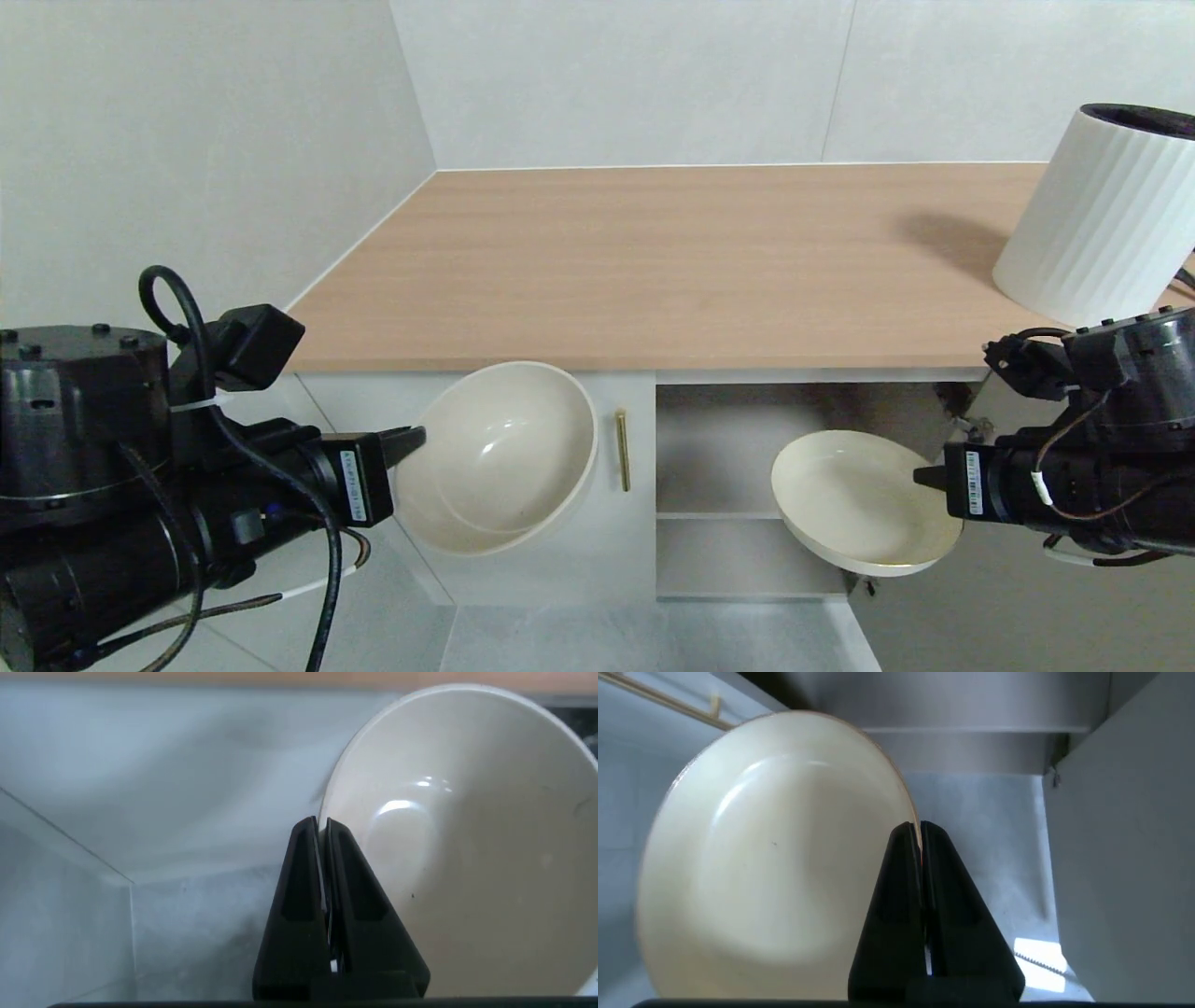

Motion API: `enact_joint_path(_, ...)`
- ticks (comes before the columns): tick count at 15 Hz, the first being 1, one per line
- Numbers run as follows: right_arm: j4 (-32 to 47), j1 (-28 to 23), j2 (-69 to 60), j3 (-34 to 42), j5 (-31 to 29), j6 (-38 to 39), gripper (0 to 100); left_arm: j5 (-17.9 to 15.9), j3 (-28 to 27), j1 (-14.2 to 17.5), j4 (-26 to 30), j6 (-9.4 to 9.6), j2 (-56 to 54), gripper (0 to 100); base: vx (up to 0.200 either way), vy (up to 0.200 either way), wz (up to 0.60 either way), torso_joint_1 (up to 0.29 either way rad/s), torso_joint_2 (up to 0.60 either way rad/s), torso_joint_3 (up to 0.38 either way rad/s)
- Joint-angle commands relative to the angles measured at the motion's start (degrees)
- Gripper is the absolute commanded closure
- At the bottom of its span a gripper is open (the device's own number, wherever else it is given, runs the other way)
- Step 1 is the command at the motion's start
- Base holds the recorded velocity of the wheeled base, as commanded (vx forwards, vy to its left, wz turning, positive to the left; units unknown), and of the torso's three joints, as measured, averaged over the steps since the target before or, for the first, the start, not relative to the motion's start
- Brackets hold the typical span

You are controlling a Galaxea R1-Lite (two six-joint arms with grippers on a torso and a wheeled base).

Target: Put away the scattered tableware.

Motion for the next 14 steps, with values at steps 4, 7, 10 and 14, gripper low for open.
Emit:
enact_joint_path(4, -0.3, 0.0, 0.6, 0.7, -0.7, -0.1, 100, 0.0, 0.0, 0.0, 0.1, -0.02, 0.1, 100, 0.0, 0.0, 0.0, -0.215, 0.47, 0.259)
enact_joint_path(7, -0.3, -0.2, 1.2, 0.7, -1.0, -0.4, 100, 0.0, 0.0, 0.0, 0.0, -0.02, 0.2, 100, 0.0, 0.0, 0.0, -0.203, 0.47, 0.258)
enact_joint_path(10, -0.3, -0.2, 1.2, 0.9, -1.0, -0.6, 100, 0.0, 0.0, 0.0, 0.0, -0.02, 0.1, 100, 0.0, 0.0, 0.0, -0.199, 0.47, 0.268)
enact_joint_path(14, -0.3, -0.2, 1.4, 1.1, -1.0, -0.7, 100, 0.0, 0.0, -0.1, 0.1, -0.02, 0.2, 100, 0.0, 0.0, 0.0, -0.177, 0.44, 0.251)
